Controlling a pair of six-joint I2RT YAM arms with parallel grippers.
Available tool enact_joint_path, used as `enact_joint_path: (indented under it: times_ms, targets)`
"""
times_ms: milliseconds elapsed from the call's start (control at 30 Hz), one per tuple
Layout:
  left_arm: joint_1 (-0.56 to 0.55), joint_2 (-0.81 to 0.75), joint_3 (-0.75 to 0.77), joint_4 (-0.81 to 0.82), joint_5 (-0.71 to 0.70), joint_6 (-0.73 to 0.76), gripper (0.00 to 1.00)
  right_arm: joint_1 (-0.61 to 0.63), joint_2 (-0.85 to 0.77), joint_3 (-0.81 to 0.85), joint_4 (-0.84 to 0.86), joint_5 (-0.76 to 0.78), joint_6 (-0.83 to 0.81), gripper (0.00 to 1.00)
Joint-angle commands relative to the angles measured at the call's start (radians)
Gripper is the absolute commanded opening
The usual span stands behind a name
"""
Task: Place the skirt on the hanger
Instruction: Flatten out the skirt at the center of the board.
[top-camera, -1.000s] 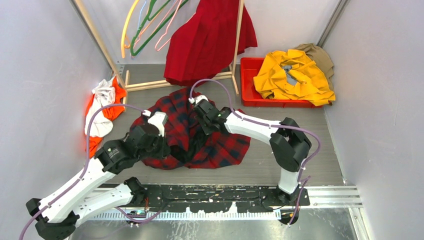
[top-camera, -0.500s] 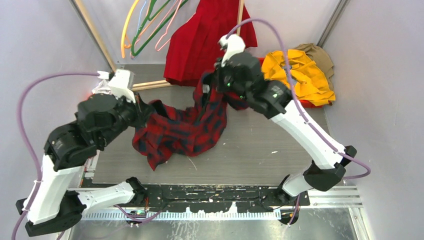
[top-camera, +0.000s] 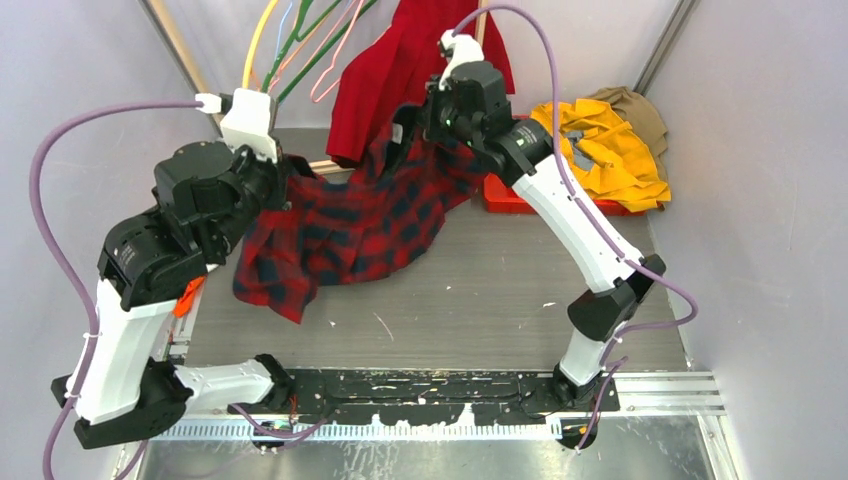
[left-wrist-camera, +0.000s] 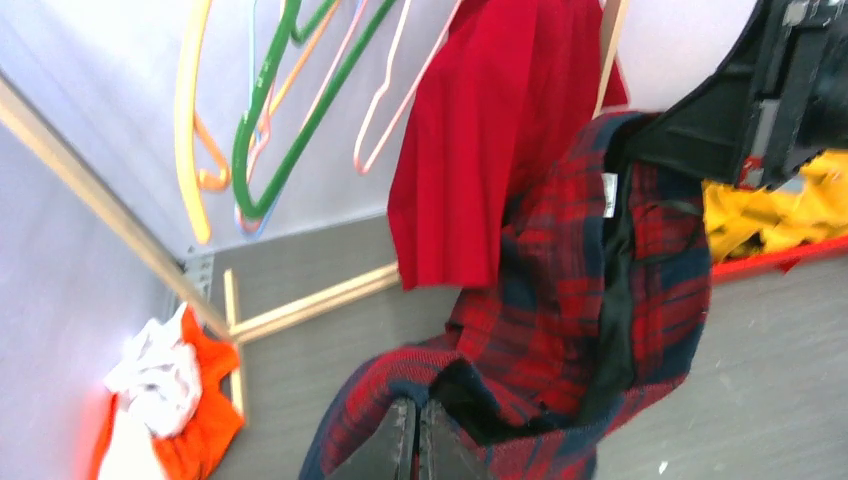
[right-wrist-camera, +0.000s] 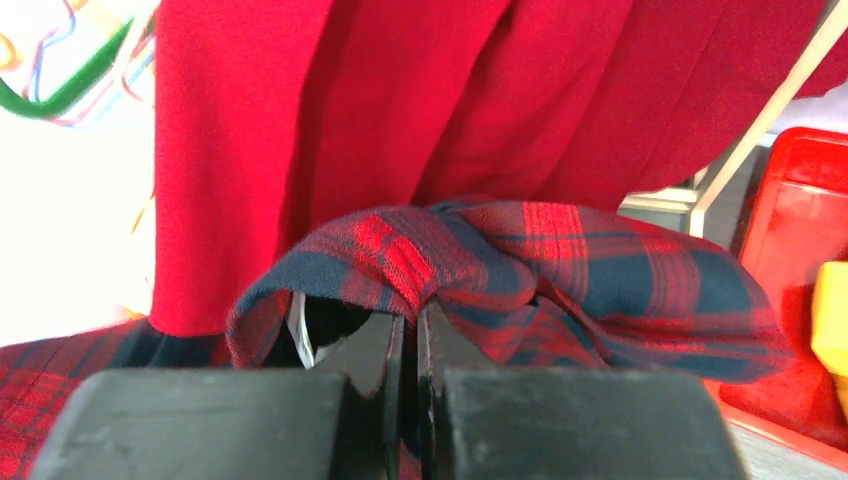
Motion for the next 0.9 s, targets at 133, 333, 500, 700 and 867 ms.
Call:
enact_joint_path:
  times_ms: [133,333,500,700,867]
  targets:
    - [0.006,-0.171,-0.28,0.147,-0.067,-0.013,0.0,-0.015,-0.235,-0.366,0.239,-0.05,0.054,0.01]
    - [0.139,-0.113,-0.362,0.161,0.02,-0.075,0.0,-0.029,-0.081,-0.244,0.259,-0.087,0.08,0.01]
    - [0.352,-0.002,-0.26,0.127,0.233,-0.098,0.0,-0.034,0.12,0.054,0.191,-0.111,0.08,0.01]
    - [0.448,0.065,-0.061,0.128,0.333,-0.074,0.0,-0.036,0.226,0.344,0.091,-0.153,0.069,0.01]
    - [0.446,-0.038,-0.102,0.141,0.415,-0.105,0.0,-0.036,0.005,-0.007,0.234,-0.155,0.064,0.01]
